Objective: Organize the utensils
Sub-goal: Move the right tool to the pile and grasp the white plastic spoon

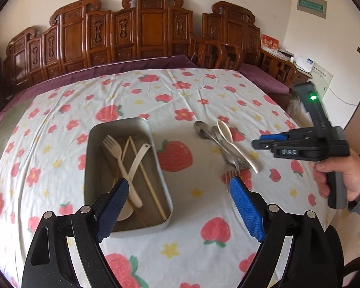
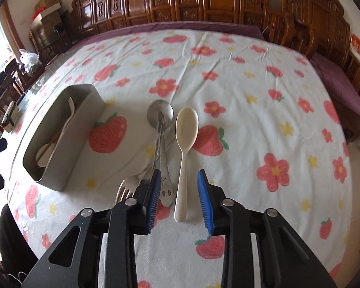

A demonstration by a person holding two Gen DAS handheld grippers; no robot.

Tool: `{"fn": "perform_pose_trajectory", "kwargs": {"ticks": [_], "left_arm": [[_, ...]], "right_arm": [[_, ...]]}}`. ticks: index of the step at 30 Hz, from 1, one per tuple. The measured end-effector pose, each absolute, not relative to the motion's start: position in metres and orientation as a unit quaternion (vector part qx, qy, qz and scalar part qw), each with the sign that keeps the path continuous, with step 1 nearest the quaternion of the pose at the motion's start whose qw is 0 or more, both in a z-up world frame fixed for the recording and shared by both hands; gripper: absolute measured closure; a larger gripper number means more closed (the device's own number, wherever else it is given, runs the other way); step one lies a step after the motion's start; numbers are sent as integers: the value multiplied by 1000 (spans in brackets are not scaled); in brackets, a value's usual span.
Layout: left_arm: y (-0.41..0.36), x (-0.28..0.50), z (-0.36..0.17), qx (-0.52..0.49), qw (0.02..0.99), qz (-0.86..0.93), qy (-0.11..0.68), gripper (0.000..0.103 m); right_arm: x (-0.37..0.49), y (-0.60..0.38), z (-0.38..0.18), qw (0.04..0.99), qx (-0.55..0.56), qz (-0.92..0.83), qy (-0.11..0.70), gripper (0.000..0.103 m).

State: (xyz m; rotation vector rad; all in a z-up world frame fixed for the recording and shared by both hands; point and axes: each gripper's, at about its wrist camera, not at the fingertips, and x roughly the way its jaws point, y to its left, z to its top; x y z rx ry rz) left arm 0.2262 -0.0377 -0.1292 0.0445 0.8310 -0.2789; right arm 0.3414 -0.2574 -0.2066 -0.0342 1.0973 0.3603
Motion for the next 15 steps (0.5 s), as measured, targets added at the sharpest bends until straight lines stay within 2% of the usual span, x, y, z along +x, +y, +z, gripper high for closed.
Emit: {"fn": "perform_pose_trajectory", "kwargs": {"ticks": [11,15], "left_arm": [[-59,249,-129,30,898,-143,416,20],[-66,255,-135,32,894,-148,423,20]], "right_arm": [[374,-249,-239,815,-19,173,552,74],[376,-248,-247,813,-41,161,559,80]]}}
